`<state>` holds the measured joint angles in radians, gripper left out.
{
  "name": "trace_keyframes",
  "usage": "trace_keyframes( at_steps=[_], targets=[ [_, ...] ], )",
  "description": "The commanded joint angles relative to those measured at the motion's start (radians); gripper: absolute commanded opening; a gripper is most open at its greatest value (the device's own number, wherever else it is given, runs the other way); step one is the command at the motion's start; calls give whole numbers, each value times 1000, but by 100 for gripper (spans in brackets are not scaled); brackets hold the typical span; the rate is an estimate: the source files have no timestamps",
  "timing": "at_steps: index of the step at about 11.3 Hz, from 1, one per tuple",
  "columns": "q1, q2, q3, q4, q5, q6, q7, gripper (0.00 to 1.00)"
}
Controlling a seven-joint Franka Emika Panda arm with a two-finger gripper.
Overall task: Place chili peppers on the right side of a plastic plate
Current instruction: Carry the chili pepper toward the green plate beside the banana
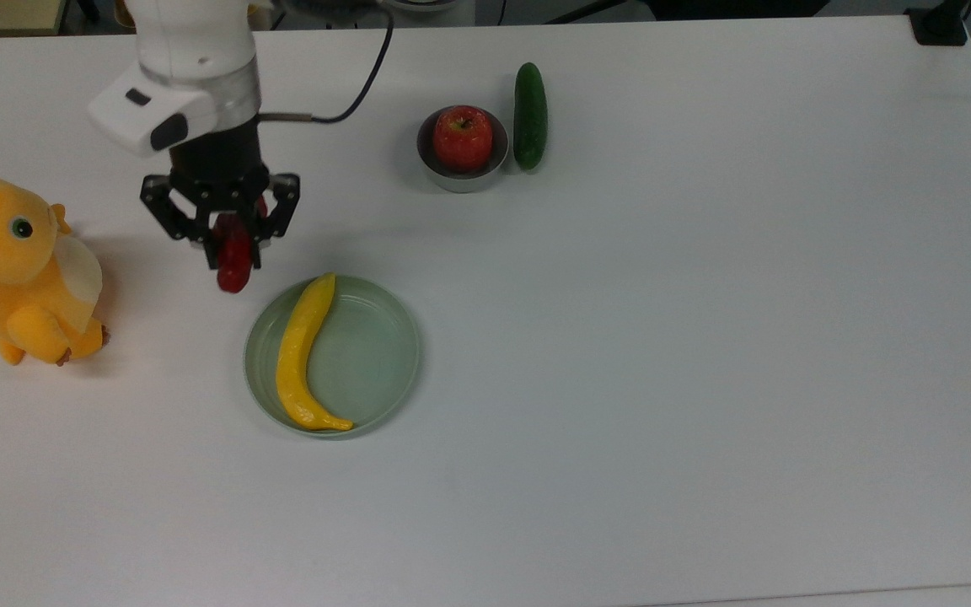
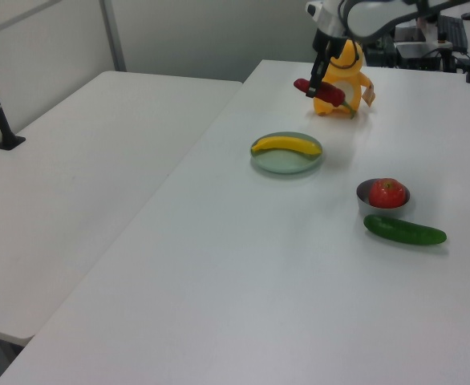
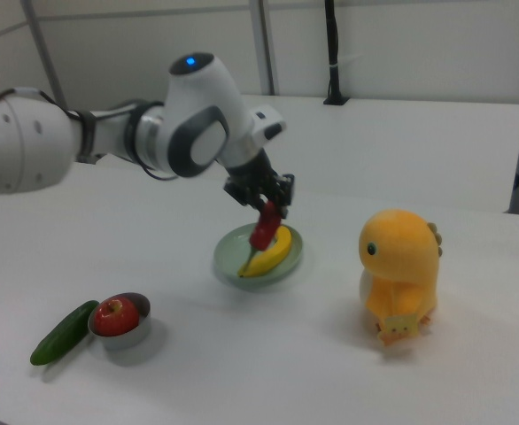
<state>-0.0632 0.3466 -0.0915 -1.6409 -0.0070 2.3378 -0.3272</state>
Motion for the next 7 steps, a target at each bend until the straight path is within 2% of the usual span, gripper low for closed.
trace_keyframes(
  at_steps=[1, 7],
  targets=[
    [-32, 93, -5, 9, -5, 156, -70, 2],
    [-44, 236, -5, 12, -14, 388, -133, 3]
  ],
)
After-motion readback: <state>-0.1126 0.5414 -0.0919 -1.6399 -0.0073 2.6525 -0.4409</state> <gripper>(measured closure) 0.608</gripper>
